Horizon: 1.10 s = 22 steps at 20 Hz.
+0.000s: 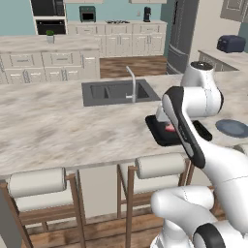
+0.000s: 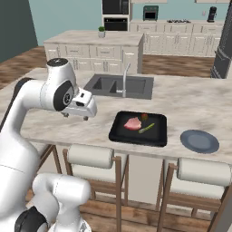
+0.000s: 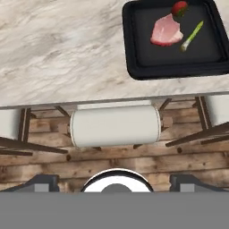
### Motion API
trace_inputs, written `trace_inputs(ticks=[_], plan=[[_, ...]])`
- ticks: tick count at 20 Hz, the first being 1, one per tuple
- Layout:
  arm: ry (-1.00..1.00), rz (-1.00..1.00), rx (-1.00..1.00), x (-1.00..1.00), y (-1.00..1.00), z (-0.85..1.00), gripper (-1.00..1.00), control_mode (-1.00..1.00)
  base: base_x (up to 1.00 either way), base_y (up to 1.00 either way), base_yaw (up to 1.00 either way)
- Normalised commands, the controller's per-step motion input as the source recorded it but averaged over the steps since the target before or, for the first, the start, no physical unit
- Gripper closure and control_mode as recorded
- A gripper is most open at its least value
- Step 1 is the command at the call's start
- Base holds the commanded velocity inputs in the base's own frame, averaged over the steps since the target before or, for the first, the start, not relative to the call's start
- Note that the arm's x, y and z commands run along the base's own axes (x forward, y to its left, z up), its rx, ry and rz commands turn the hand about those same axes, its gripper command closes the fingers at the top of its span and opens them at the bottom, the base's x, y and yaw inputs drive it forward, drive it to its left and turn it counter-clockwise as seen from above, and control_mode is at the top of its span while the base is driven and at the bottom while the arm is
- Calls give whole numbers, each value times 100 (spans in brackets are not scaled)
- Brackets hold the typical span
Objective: Create a steak meal by picking up the steak and asparagus from the tray and placing them on the plate. Leave the strawberry on the tray.
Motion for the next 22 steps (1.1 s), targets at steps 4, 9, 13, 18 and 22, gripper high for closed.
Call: trace_inputs(ticks=[4,9,13,18,22], plan=[[0,-15,1,3,-54,-20,-100,-100,0,0,0],[0,-18,2,22,-64,-22,-100,-100,0,0,0],[0,-5,4,36,-67,-13,-100,-100,0,0,0],[0,-2,2,45,-55,-13,-100,-100,0,0,0],[0,0,-1,37,-4,-25,-100,-100,0,0,0]])
